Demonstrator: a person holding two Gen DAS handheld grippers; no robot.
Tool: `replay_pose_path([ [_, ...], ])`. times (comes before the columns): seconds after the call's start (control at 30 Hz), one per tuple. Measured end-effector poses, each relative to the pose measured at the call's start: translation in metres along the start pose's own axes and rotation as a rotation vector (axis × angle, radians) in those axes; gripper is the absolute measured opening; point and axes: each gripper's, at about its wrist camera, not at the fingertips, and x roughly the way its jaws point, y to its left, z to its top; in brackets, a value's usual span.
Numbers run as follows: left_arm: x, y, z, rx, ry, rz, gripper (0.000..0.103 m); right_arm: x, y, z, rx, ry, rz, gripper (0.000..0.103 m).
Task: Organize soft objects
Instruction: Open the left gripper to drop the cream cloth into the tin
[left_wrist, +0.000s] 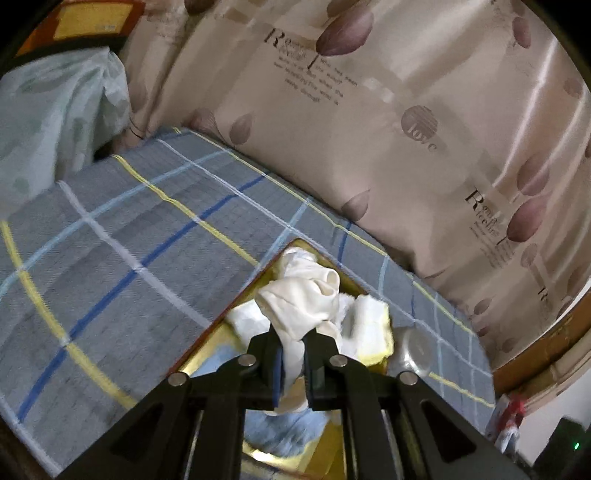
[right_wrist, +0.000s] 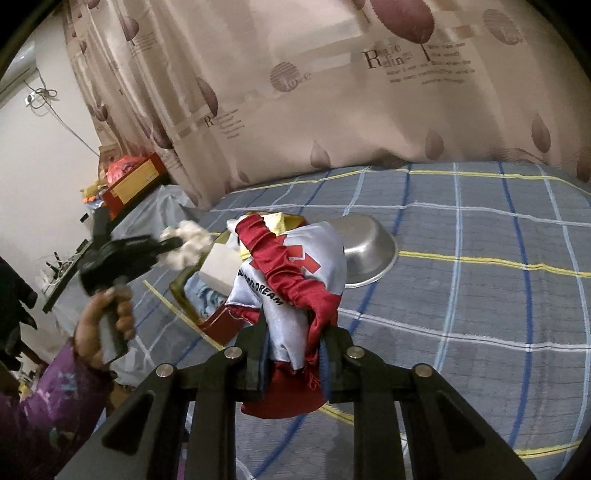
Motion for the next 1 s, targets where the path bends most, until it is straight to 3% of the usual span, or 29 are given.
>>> replay_pose_path([
  [0.23, 0.040, -0.009, 0.001, 0.071, 0.049, 0.114, 0.009, 0.005, 0.008, 0.001, -0.009, 0.015, 0.011, 0.019],
  [0.33, 0.051, 0.000, -0.008, 0.047, 0.089, 0.108, 0.013, 0.007, 0.012, 0.002, -0.014, 0.016, 0.021, 0.019],
  [0.47, 0.059, 0.005, -0.016, 0.073, 0.113, 0.133, 0.036, 0.011, 0.014, 0.002, -0.015, 0.024, 0.032, 0.019],
  [0.53, 0.059, 0.005, -0.019, 0.098, 0.109, 0.168, 0.040, 0.013, 0.017, 0.000, -0.014, 0.031, 0.038, 0.019],
  [0.67, 0.046, 0.002, -0.018, 0.112, 0.086, 0.186, 0.044, 0.017, 0.029, -0.001, -0.023, 0.041, 0.061, 0.019],
  [0.9, -0.009, -0.016, -0.019, 0.118, 0.020, 0.132, 0.052, 0.024, 0.056, 0.009, -0.059, 0.044, 0.106, 0.019],
  [1.0, -0.034, -0.021, -0.027, 0.121, 0.006, 0.173, 0.057, 0.031, 0.070, 0.018, -0.056, 0.046, 0.141, 0.020],
])
